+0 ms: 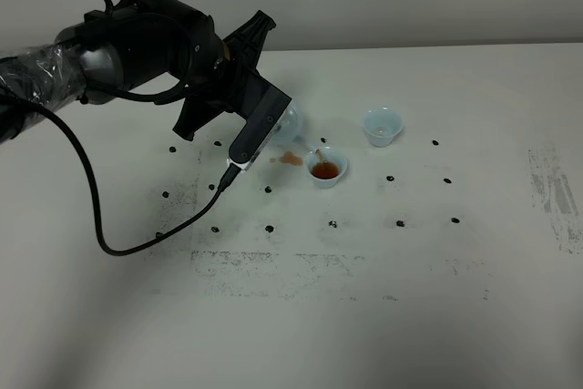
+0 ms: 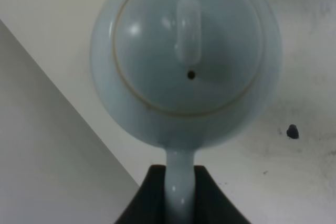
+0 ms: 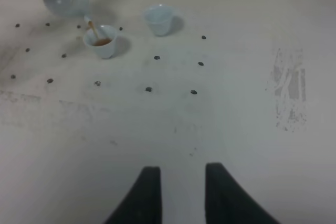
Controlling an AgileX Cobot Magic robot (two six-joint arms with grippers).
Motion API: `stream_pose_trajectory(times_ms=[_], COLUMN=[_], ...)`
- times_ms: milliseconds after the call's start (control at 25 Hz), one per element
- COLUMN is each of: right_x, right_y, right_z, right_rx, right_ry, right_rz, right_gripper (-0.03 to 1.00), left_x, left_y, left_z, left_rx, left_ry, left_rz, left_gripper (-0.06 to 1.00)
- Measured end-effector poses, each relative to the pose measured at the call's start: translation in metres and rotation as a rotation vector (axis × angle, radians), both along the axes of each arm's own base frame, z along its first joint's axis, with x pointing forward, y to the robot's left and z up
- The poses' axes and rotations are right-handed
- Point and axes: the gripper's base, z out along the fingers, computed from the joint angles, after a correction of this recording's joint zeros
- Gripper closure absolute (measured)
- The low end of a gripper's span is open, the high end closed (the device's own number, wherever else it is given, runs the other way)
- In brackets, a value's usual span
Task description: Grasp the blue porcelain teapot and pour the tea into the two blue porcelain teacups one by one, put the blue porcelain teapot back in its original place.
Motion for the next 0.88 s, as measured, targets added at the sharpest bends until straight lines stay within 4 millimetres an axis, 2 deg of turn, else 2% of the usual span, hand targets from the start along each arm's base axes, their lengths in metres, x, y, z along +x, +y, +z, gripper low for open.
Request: stream_pose_trajectory(times_ms=[880], right_x=[0.0000], right_y=[0.0000], right_z=[0.0000], right_rx=[0.001], right_ry=[0.000], right_rz=[0.000], right_gripper=[0.73], left_x=[0.0001], left_y=[-0.0001], left_z=[0.0001], left_rx=[-0.001], left_ry=[-0.002], left_rz=[0.000], left_gripper=[0.85])
